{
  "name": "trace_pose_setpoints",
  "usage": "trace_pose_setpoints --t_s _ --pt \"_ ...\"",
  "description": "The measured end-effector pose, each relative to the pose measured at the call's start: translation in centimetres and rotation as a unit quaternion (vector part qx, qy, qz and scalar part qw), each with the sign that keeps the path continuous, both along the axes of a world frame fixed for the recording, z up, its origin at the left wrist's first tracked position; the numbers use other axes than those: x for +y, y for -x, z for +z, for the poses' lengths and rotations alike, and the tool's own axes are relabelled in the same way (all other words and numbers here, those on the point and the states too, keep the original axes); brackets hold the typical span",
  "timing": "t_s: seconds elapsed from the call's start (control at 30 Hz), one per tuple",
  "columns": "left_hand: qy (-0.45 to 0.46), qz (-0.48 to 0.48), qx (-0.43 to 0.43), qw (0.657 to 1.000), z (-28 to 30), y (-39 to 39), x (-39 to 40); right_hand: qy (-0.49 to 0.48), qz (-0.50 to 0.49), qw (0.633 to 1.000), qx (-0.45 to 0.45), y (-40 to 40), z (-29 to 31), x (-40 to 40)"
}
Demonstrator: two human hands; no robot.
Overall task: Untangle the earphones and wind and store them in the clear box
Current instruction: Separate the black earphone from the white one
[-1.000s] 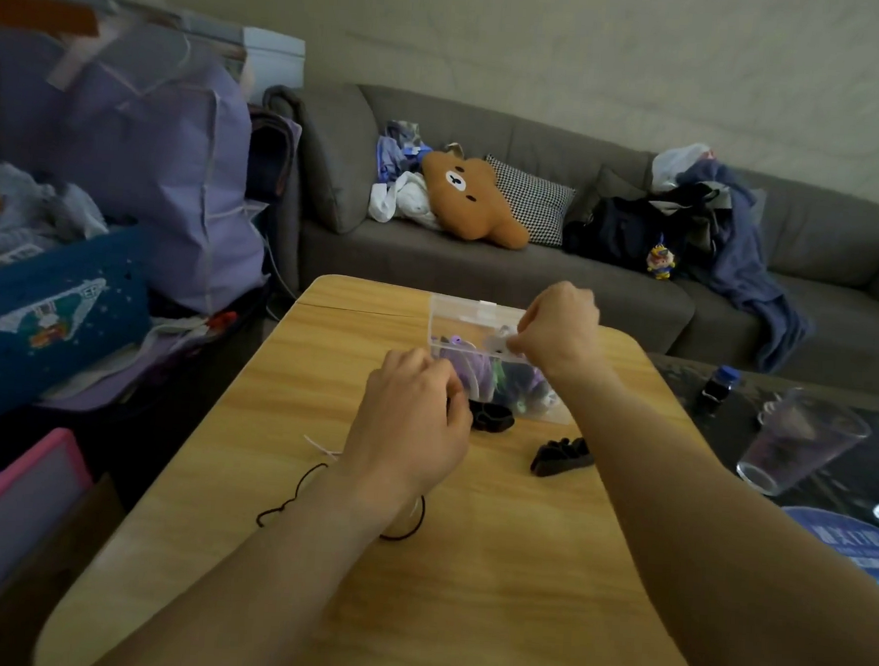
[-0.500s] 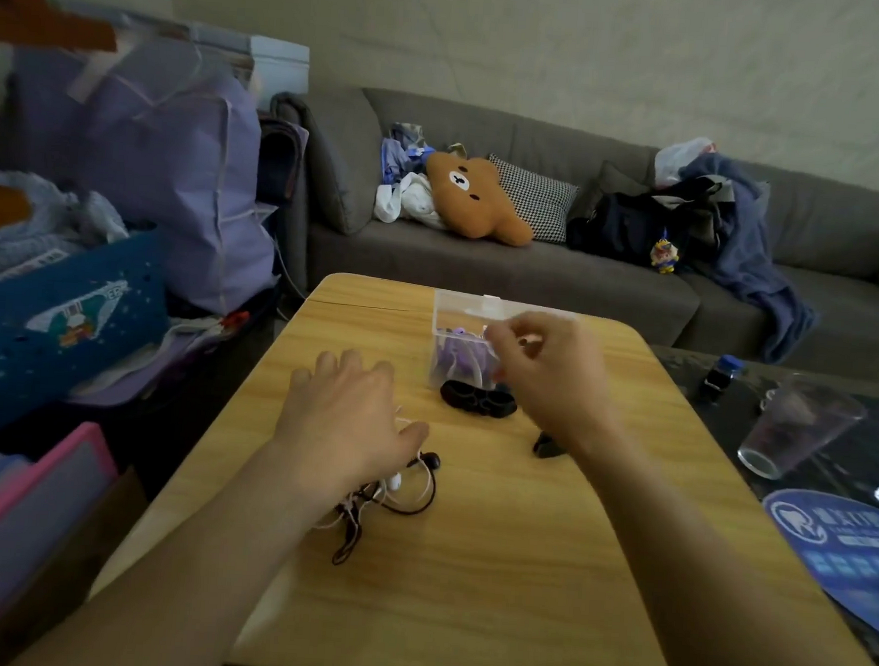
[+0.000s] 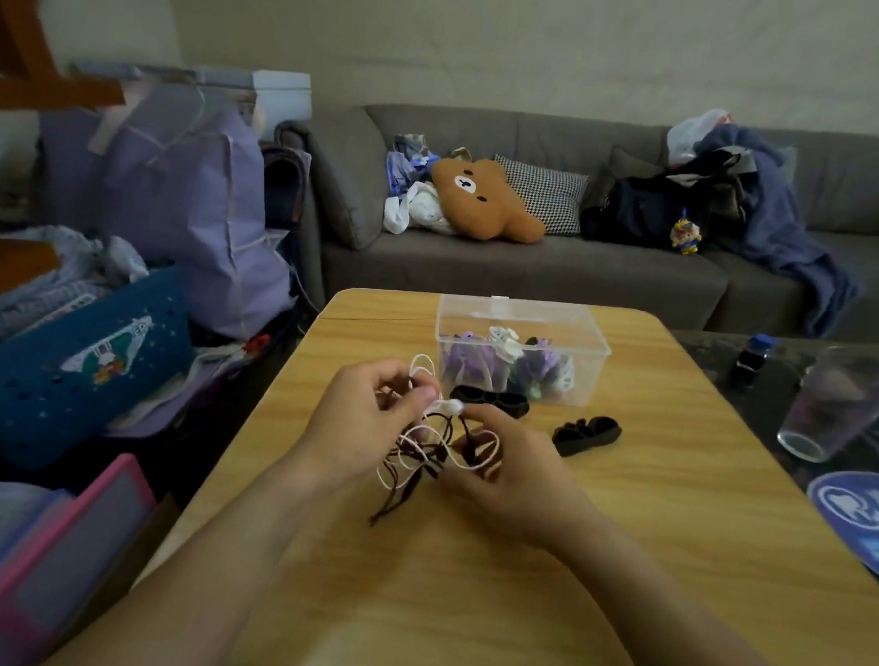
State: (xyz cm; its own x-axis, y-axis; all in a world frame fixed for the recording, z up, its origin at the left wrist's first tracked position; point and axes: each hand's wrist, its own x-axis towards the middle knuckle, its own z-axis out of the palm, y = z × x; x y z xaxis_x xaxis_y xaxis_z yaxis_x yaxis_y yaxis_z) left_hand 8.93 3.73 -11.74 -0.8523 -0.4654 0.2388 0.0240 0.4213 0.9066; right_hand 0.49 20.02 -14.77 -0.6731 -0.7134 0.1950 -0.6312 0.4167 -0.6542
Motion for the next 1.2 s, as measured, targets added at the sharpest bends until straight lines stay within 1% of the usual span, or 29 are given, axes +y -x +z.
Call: trace_pose_setpoints --t_s 0.07,0.1,0.17,0.23,0.33,0.4,0.5,0.6,0.67,0.7,0.73,0.77,0.83,0.87,0.9,0.97,1.03,1.1,1.13,1.2 --pt "-0.038 0.015 0.042 0.998 -0.1 0.5 -0.1 0.050 -0.046 0.997 -0.033 0.8 -0.3 0.5" --pt "-0.041 0.030 0.058 0.997 -0.2 0.7 -0.3 0.068 -0.068 0.995 -0.034 1.2 -0.3 0.7" --pt "-0.017 0.061 0.073 0.995 -0.3 0.8 -0.6 0.112 -0.109 0.987 -0.047 2.1 -0.1 1.4" --pt "0.011 0.095 0.067 0.993 -0.3 0.8 -1.0 0.179 -0.147 0.966 -0.115 2.5 0.6 2.0" --pt "0.015 0.108 0.029 0.994 -0.9 0.6 -2.2 0.253 -0.183 0.926 -0.214 2.9 1.8 3.0" --pt "0.010 0.117 0.015 0.993 -1.2 0.4 -2.7 0.278 -0.183 0.903 -0.272 3.1 2.2 3.8" --pt "-0.017 0.150 0.023 0.988 -1.0 0.2 -2.6 0.282 -0.144 0.878 -0.358 3.2 2.5 4.6" --pt "-0.091 0.189 0.023 0.978 -0.6 0.5 -2.6 0.300 -0.121 0.853 -0.408 3.5 2.3 5.0" --pt "-0.140 0.191 0.026 0.971 -0.5 0.6 -2.7 0.325 -0.102 0.836 -0.430 3.5 2.4 5.1" --pt "-0.154 0.190 0.029 0.969 -0.5 0.6 -2.8 0.330 -0.090 0.834 -0.432 3.6 2.5 5.2" --pt "-0.163 0.191 0.036 0.967 -0.5 0.6 -2.9 0.320 -0.082 0.845 -0.420 3.6 2.7 5.3" --pt "-0.169 0.198 0.044 0.965 -0.5 0.5 -3.0 0.289 -0.083 0.871 -0.388 3.5 2.9 5.5" --pt "-0.177 0.223 0.064 0.956 -0.5 0.5 -3.2 0.163 -0.099 0.940 -0.284 3.3 3.1 5.7" --pt "-0.182 0.236 0.077 0.951 -0.4 0.5 -3.4 0.091 -0.100 0.963 -0.233 3.3 3.2 5.8" --pt "-0.189 0.249 0.089 0.946 -0.3 0.5 -3.6 0.031 -0.097 0.976 -0.192 3.4 3.2 6.0" --pt "-0.194 0.271 0.100 0.937 -0.3 0.4 -4.1 -0.031 -0.102 0.986 -0.132 3.8 3.4 6.5" --pt "-0.178 0.289 0.084 0.937 -0.5 0.3 -4.5 -0.028 -0.143 0.986 -0.080 4.4 3.6 7.1" --pt "-0.176 0.298 0.076 0.935 -0.8 0.2 -4.9 0.037 -0.206 0.976 -0.058 5.0 3.7 7.6" --pt "-0.179 0.302 0.075 0.933 -0.9 0.2 -5.0 0.086 -0.231 0.966 -0.071 5.2 3.6 7.7" --pt "-0.188 0.313 0.071 0.928 -1.1 0.3 -5.1 0.196 -0.254 0.935 -0.149 5.4 3.4 7.5"
